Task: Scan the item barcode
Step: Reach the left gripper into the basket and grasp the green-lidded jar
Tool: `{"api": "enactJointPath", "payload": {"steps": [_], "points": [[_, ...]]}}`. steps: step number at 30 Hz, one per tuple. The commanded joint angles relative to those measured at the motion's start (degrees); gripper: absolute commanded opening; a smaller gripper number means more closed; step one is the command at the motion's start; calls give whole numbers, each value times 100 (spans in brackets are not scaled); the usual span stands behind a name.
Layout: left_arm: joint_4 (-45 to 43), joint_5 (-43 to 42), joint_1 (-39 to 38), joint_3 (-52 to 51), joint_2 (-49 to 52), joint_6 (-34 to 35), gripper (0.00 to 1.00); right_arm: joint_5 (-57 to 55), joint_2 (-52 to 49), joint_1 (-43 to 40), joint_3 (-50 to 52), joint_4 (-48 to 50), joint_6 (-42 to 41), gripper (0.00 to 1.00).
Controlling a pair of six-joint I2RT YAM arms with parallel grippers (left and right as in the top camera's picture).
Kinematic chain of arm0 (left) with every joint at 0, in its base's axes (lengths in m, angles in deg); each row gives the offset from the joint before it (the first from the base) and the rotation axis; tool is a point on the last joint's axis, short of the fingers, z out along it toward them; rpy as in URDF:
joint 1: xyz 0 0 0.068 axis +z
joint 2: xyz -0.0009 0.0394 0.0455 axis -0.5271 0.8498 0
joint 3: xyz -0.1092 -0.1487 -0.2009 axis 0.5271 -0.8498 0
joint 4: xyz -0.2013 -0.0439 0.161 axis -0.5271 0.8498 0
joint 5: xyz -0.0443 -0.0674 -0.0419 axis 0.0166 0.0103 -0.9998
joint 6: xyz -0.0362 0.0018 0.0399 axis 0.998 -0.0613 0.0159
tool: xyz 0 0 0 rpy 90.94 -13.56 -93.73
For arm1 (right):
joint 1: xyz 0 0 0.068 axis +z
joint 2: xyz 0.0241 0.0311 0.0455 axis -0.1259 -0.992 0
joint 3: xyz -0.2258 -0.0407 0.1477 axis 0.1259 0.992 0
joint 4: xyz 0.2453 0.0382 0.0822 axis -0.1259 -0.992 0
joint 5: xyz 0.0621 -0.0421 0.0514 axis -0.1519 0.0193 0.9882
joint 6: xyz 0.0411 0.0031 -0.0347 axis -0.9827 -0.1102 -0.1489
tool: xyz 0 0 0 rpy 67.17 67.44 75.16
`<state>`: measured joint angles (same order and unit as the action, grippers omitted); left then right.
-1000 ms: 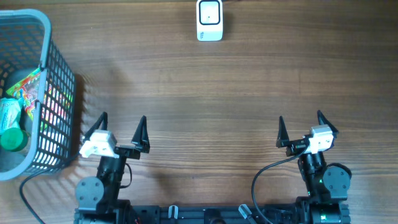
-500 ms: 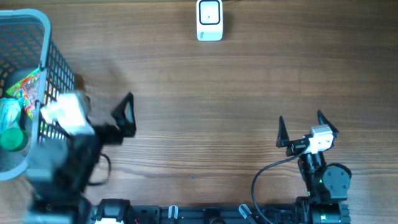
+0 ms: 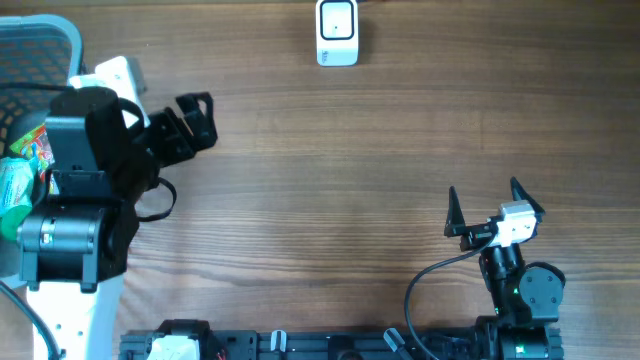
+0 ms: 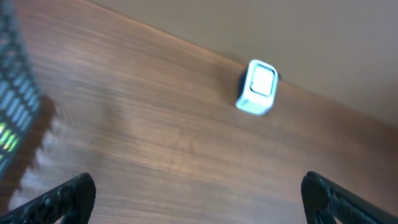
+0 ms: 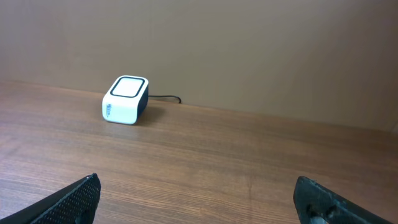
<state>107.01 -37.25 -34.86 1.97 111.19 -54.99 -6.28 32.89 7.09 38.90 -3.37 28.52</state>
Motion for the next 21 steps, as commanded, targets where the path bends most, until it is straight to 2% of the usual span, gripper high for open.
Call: {"api": "enactJointPath", "payload": {"steps": [1,5,10,15,21], "points": [[-31,1082,70,448,-26,597,100,-81,20,17,7,17,52,100],[63,2055,697,787,-20,1401,100,-81,20,17,7,17,52,100],[466,2033,2461,804,295,2208,100,-81,20,17,7,17,50,100],[822,1451,3969,804,1110,2253,100,-81,20,17,7,17,52,100],[651,1375,4476,804,1690,2240,100,-81,20,17,7,17,52,100]]}}
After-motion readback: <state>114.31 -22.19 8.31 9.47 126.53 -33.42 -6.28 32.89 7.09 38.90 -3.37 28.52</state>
